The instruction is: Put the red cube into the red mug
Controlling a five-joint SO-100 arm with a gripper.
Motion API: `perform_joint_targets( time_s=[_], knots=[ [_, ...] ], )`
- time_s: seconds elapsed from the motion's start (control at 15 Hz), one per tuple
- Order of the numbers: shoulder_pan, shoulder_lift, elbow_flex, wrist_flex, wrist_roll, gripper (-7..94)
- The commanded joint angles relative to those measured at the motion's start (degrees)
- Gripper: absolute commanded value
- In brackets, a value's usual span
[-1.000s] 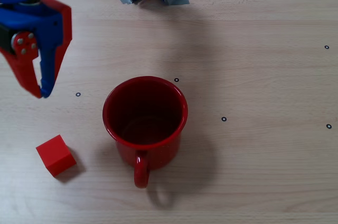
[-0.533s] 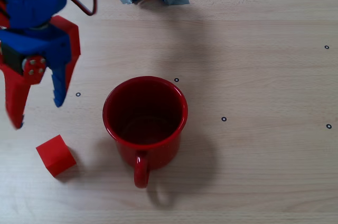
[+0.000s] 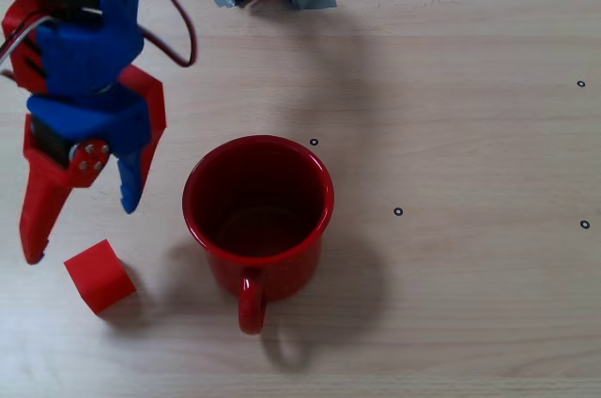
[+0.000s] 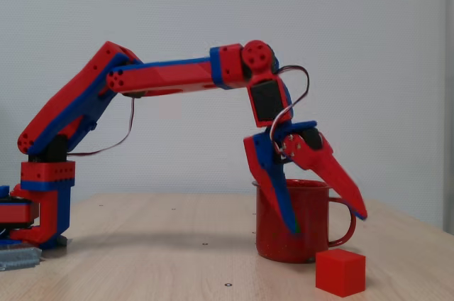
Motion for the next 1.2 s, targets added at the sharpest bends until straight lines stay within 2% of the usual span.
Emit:
perform_joint_targets(
  time_s=[0.0, 0.67, 1.13],
  knots=[
    [0.0, 2.6, -1.6, -1.6, 0.0, 36],
    [-0.5, -2.3, -1.1, -9.1, 0.4, 34],
    [-1.2, -3.7, -0.6, -11.4, -0.3, 28]
  ],
)
